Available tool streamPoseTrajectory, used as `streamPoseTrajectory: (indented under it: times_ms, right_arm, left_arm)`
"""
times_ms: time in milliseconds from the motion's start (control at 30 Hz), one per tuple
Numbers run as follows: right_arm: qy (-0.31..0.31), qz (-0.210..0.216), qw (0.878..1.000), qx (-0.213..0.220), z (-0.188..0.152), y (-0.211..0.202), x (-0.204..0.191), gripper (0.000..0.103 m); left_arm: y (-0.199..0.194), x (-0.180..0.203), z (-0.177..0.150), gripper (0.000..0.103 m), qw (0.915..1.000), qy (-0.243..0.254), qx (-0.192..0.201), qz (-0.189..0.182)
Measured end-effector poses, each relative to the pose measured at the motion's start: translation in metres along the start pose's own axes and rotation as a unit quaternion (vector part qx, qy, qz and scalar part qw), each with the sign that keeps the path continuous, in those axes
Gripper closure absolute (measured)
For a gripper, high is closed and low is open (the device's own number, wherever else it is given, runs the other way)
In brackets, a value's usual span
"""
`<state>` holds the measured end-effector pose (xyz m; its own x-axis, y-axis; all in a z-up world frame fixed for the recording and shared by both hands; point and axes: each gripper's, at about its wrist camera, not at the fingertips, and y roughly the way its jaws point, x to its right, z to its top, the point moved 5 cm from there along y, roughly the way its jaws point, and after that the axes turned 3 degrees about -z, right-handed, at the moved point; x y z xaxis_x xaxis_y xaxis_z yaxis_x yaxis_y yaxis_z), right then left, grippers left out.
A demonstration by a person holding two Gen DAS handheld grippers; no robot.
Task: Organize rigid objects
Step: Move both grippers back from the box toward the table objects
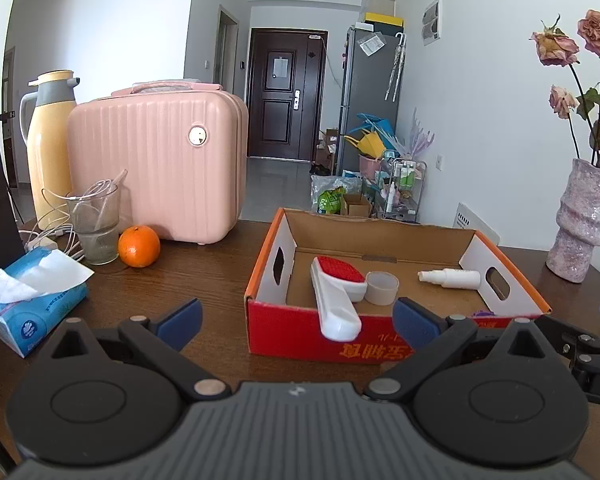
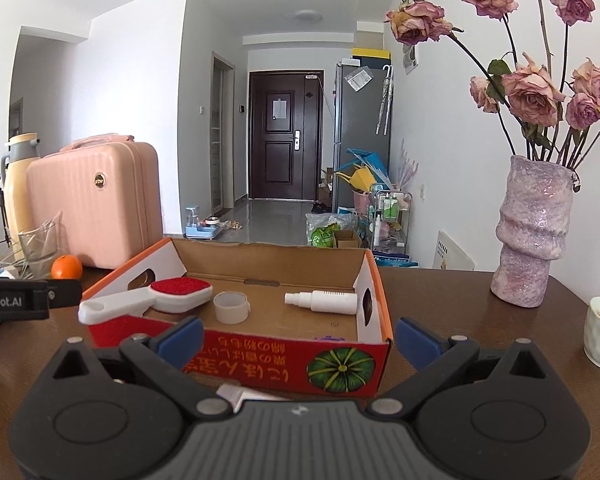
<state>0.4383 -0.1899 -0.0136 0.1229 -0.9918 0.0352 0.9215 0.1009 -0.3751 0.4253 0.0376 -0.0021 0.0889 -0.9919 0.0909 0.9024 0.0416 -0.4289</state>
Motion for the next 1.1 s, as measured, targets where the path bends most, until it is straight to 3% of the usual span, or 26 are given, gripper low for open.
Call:
streamPoseTrajectory:
  times_ms: [633, 1100]
  right_arm:
    - [-0.014, 0.016, 1.0, -0.006, -0.038, -0.058, -0.007, 0.001]
    - [-0.004, 0.018, 0.999, -0.039, -0.085, -0.097, -0.008, 0.001]
  left_arm:
    - [-0.057, 0.003, -0.044, 0.0, 0.9995, 0.022, -0.017, -0.014]
    - [-0.095, -0.001, -0.086, 0.0, 0.9981, 0.04, -0.038, -0.026]
